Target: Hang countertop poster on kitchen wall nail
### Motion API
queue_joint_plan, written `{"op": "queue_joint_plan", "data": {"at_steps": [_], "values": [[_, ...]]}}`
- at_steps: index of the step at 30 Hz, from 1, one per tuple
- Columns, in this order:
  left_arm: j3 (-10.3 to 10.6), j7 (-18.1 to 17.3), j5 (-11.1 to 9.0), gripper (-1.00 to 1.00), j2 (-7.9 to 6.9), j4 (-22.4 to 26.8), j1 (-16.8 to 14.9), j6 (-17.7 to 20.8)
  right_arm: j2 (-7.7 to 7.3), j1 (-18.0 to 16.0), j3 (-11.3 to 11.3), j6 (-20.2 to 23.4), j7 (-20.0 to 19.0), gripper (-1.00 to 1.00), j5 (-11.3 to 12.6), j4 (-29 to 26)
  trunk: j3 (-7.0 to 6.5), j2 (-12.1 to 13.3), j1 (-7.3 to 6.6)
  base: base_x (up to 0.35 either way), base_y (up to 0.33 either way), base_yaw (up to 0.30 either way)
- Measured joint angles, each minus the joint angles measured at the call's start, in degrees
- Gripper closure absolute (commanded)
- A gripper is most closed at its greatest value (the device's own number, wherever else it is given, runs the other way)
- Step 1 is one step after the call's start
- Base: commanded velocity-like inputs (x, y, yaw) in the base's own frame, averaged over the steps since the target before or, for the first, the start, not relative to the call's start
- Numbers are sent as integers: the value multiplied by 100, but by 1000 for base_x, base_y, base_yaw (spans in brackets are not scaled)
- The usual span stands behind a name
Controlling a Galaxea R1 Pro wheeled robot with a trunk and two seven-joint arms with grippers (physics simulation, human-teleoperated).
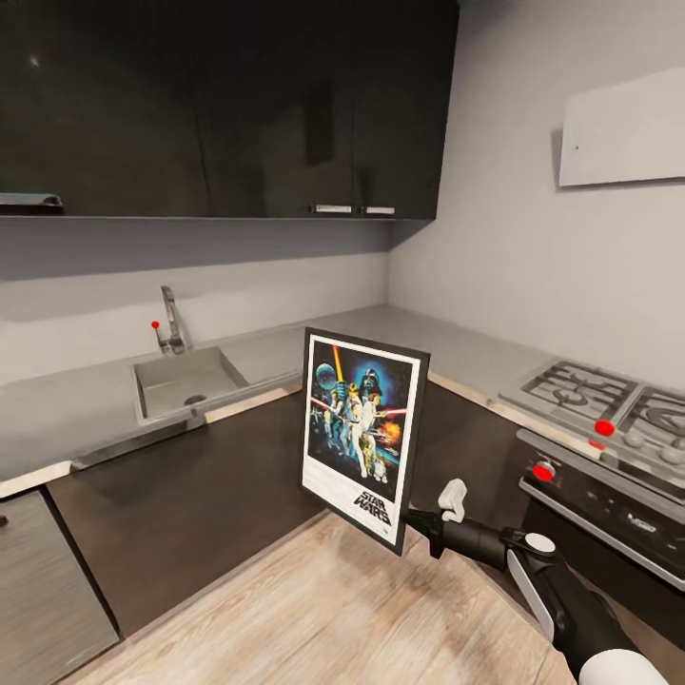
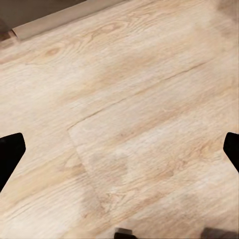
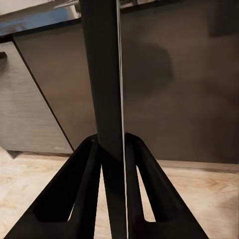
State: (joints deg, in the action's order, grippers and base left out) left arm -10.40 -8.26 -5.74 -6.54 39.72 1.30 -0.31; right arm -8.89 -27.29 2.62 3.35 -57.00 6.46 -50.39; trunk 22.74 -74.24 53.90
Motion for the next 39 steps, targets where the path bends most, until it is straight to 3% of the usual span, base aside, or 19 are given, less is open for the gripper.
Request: {"op": "queue_joint_plan", "data": {"at_steps": [39], "values": [[32,0,0,-100,2,-184,1,-13,-1,0,1,0,9,100,-1,9,-701,1565,-857,0,0,0]]}}
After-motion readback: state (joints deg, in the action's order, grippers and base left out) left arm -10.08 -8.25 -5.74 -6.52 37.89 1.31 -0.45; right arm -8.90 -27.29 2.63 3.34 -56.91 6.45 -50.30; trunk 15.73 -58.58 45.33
